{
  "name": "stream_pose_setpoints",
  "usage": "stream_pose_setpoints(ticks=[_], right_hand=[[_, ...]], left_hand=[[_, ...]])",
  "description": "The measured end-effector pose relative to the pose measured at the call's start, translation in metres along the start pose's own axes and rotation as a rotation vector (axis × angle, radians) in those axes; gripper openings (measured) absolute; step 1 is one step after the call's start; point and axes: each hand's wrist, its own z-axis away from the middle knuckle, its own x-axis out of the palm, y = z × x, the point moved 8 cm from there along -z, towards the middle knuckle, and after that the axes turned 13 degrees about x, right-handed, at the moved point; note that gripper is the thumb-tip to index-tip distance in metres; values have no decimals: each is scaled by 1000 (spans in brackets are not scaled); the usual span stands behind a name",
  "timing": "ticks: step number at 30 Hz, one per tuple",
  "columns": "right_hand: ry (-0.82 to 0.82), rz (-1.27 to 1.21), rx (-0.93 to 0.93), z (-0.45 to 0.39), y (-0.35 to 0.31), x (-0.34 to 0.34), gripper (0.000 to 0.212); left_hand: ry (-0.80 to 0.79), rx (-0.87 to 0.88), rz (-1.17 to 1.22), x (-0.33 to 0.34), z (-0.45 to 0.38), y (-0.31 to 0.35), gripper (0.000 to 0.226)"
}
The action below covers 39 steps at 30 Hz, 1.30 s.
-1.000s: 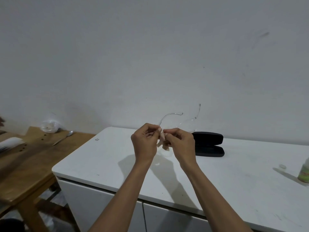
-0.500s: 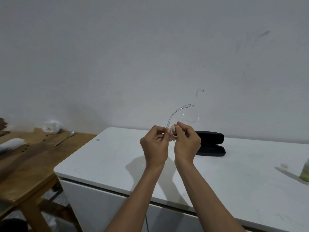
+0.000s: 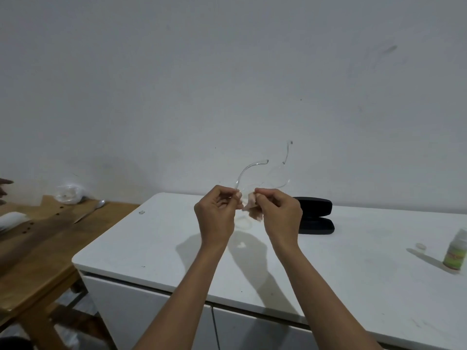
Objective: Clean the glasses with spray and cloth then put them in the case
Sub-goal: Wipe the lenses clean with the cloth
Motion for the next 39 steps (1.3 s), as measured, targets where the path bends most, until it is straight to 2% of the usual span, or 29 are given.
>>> stream_pose_setpoints(ticks=[2,6,15,17,19,24,26,28,32,39], right_hand=[[72,-86,5,-3,5,1,16],[70,-209,63,-10,13,12,18],[-333,-53,119,-12,-5,25,12],[-380,1,96,-8,-10,23,12],[-339,24,77,-6,-12,18,13],[12,-89,28,-5,-5,-2,12],[49,-153,42,-8,3,1,12],[46,-188,67,-12,7,6,11],[-62,-261,124,-17,7,13,11],[-249,-117,130,-13,-4,15,10]], left_hand=[[-16,17,1,5,3,4,9],[-4,36,33,14,7,15,9],[-15,20,3,4,-4,8,12],[-26,3,4,3,-6,2,10],[-29,-13,18,4,-6,1,6],[-19,14,59,14,-2,10,6],[-31,41,64,20,2,16,6],[-35,56,66,25,5,21,8],[-18,64,59,25,1,21,10],[-38,57,42,17,-2,15,9]])
